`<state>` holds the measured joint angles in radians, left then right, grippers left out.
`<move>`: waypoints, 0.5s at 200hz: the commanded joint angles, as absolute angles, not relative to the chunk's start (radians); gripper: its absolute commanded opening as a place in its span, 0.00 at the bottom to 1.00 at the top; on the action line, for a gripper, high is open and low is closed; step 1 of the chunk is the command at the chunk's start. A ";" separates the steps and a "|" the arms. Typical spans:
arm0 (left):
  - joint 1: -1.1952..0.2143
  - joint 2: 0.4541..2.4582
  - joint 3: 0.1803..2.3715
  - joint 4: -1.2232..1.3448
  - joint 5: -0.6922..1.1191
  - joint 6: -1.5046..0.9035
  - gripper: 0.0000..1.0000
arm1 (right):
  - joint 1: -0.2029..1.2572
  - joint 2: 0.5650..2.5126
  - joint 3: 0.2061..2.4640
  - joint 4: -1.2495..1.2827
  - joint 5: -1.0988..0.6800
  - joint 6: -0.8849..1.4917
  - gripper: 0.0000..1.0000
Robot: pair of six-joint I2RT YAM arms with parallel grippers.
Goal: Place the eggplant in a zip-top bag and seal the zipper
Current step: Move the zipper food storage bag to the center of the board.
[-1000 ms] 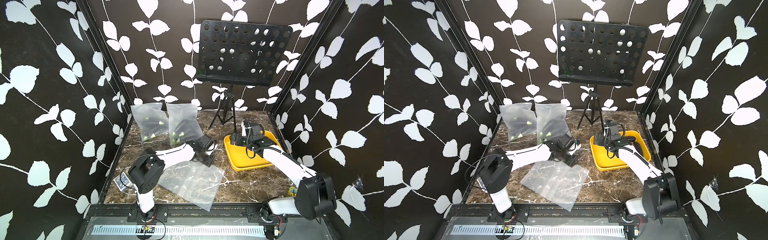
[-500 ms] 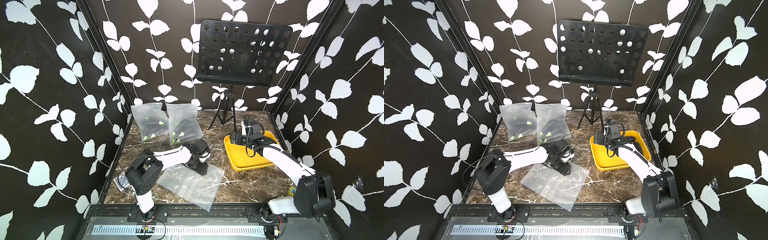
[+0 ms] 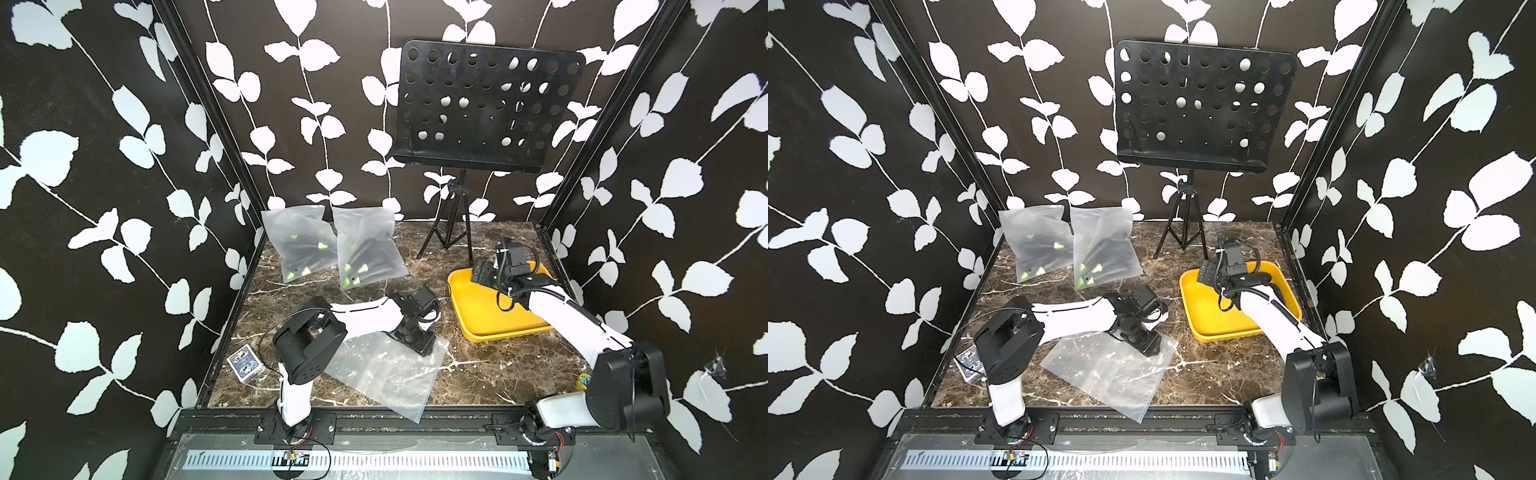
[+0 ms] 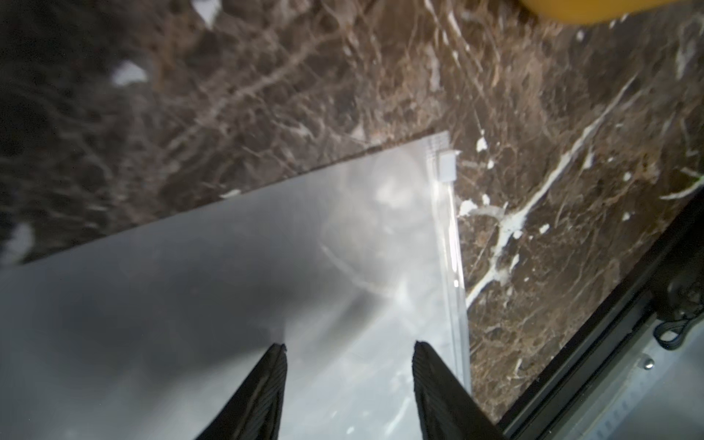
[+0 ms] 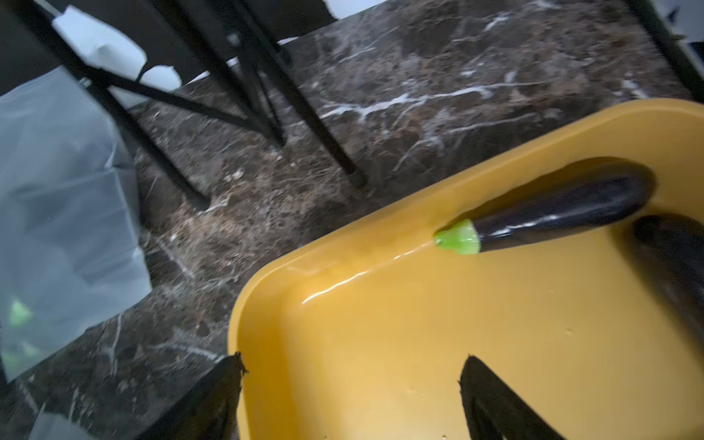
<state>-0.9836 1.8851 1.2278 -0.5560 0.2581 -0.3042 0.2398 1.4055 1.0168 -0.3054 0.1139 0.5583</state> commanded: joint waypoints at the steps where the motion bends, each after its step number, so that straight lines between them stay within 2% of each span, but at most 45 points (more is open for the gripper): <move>1: -1.014 1.876 1.247 -0.563 0.193 -0.350 0.56 | 0.228 1.394 1.050 -0.317 0.216 0.599 0.87; 100: -1.125 1.962 1.350 -0.600 0.104 -0.413 0.54 | 0.150 1.460 1.091 -0.322 0.238 0.583 0.81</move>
